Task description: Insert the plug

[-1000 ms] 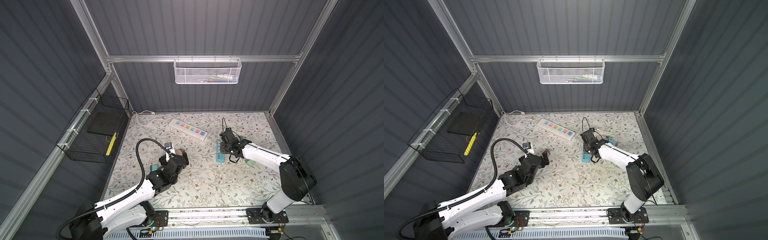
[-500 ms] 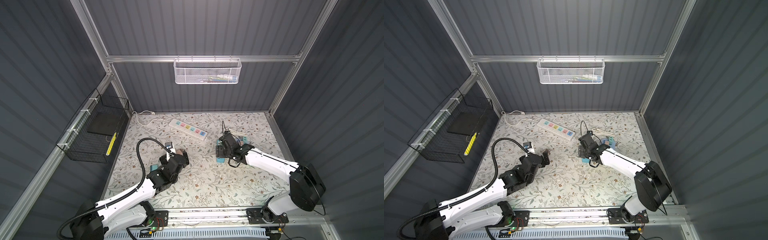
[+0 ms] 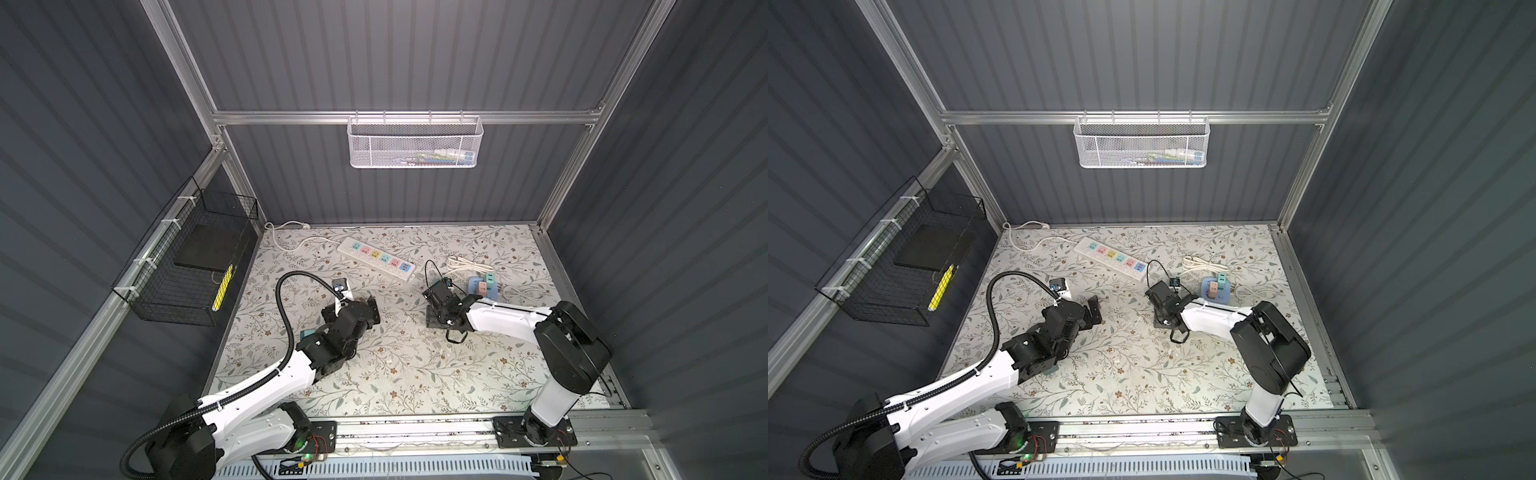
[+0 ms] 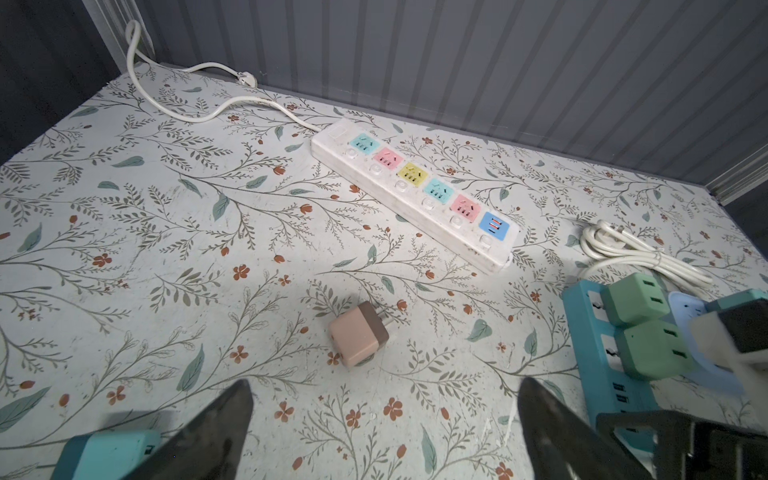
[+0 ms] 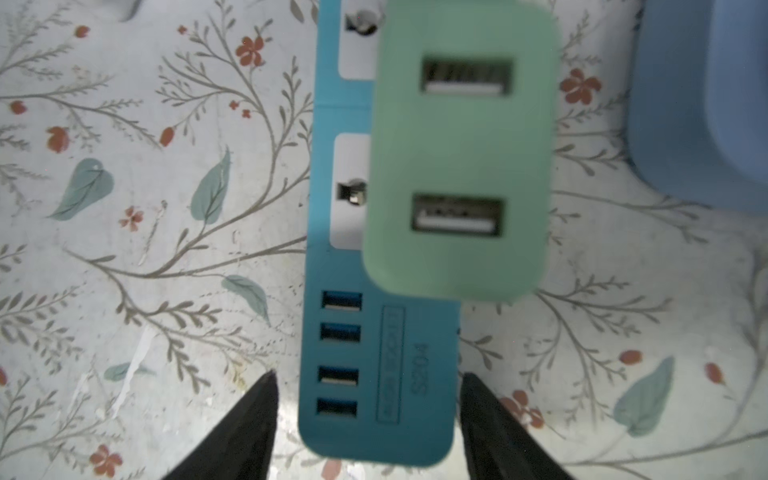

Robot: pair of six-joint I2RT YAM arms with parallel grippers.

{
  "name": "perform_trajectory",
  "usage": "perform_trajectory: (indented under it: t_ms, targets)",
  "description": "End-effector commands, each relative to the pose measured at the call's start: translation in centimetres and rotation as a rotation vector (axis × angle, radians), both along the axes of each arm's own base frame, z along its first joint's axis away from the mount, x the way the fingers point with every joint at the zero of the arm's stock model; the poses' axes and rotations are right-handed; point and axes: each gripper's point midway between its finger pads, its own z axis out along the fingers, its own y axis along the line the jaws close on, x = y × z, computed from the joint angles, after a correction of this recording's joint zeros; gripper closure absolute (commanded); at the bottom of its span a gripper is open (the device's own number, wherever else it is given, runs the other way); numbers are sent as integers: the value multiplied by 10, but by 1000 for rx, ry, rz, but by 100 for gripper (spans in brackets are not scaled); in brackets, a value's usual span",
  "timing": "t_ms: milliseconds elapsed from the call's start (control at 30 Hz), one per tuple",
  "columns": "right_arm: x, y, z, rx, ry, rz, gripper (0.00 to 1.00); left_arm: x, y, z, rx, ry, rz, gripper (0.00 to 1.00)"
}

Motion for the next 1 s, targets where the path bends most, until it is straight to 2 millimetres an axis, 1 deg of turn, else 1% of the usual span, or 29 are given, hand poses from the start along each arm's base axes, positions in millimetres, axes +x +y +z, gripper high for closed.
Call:
perform_trajectory:
  t_ms: [0,100,167,233,367,467,633,733,800,867,967]
  targets:
    - [6,-2,-5,-19,-1,-15,37,4,-2,8,-16,-14,-5,1]
    - [11,-7,-5,-40,-15,-20,48,5,-1,10,-14,-16,-1,1]
    - [17,-8,-1,-37,-29,-1,52,6,-1,11,-17,-18,0,1]
    - [27,-12,1,-37,-32,12,53,8,-3,8,-23,-14,-1,1]
    - [54,-29,-4,-27,0,-11,53,14,-10,4,-30,4,2,1]
    - [76,-41,-6,-16,12,-30,52,21,-15,8,-37,-3,0,1]
    - [103,-50,2,-11,14,-24,41,41,-25,11,-53,27,9,1]
    - [108,-49,9,-9,15,3,31,56,-30,9,-64,77,34,1]
    - [104,-47,23,6,3,24,25,67,-26,11,-66,129,67,1]
    - [98,-46,45,30,-40,43,21,78,-20,13,-61,187,103,1]
    - [85,-44,74,47,-95,69,17,88,-13,18,-69,220,128,1]
